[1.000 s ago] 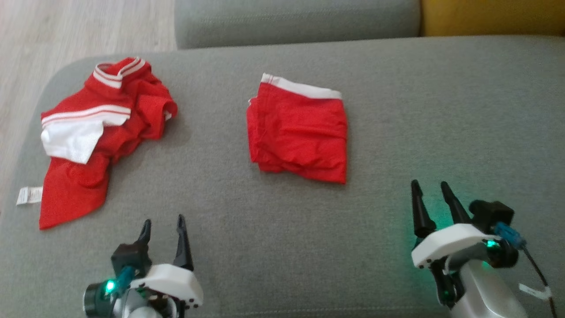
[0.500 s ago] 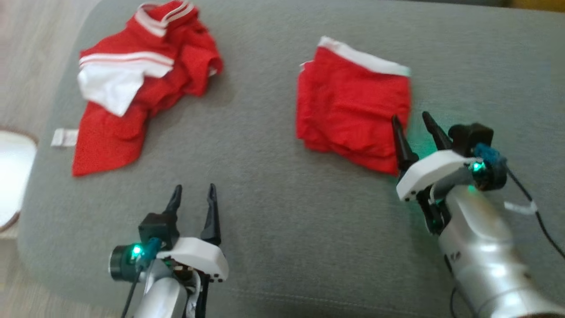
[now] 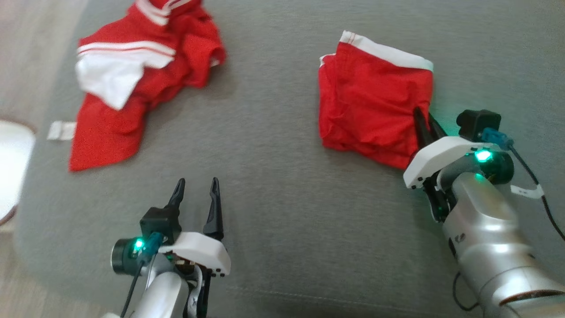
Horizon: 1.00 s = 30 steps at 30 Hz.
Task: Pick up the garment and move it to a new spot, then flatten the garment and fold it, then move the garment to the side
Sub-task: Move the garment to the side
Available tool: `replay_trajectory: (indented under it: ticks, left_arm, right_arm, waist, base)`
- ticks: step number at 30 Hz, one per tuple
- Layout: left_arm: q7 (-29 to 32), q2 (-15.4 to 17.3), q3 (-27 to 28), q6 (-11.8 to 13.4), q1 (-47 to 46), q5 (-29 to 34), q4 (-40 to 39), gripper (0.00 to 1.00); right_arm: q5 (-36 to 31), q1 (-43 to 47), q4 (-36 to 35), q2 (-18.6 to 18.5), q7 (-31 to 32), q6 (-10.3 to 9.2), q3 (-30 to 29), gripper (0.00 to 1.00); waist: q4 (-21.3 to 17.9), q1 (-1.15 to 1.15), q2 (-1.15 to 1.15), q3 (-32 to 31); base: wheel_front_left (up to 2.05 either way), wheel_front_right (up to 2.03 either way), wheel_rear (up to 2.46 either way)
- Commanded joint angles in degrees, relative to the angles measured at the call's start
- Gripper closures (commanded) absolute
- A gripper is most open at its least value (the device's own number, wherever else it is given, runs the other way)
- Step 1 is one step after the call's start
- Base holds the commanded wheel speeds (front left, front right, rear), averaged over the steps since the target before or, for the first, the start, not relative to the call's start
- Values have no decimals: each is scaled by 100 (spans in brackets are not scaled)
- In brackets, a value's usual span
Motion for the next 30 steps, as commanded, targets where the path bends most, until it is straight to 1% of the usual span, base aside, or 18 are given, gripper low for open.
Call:
replay_trajectory:
  ticks: [1,5,11,13,16,19,22,24,28,29,30]
  left_arm:
    - [-31,53,124,-19,-245,21,-145,0]
    - [-31,53,64,-67,-377,47,-135,0]
    - [-31,53,8,-140,-666,131,-105,0]
    - [-31,53,-5,-161,-753,162,-76,0]
    - [-31,53,-35,-195,-889,205,-41,0]
    - [-31,53,-104,-238,-1004,271,-14,0]
    - [-31,53,-143,-256,-1056,291,16,0]
    - [-31,53,-173,-274,-1075,304,34,0]
    - [-31,53,-185,-291,-1133,360,58,0]
    - [-31,53,-185,-291,-1133,360,58,0]
    - [-31,53,-160,-290,-1132,382,56,0]
  right_arm:
    - [169,54,-215,56,-73,-6,241,100]
    - [405,182,-495,57,-78,-6,657,100]
    - [707,303,-775,57,-80,-6,1090,100]
    - [811,316,-826,57,-80,-6,1188,100]
    - [869,298,-877,57,-80,-6,1275,100]
    - [885,220,-914,57,-80,-6,1324,100]
    - [710,2,-841,9,-80,-6,1258,100]
    - [550,-199,-717,-141,-80,-6,1172,100]
    - [185,-704,-388,-634,-80,-6,865,100]
    - [185,-704,-388,-634,-80,-6,865,100]
    - [99,-832,-306,-744,-81,-6,780,100]
  waist:
    - [-449,0,0,-142]
    - [-1208,0,0,-207]
    - [-2358,0,0,-120]
    - [-2666,0,0,-66]
    - [-2992,0,0,54]
    - [-3136,0,0,172]
    - [-3142,0,0,272]
    - [-3058,0,0,345]
    - [-2741,0,0,522]
    - [-2741,0,0,522]
    - [-2676,0,0,556]
  base:
    - [0,0,0]
    - [0,0,0]
    - [0,0,0]
    - [0,0,0]
    - [0,0,0]
    - [0,0,0]
    - [0,0,0]
    - [0,0,0]
    - [0,0,0]
    - [0,0,0]
    - [0,0,0]
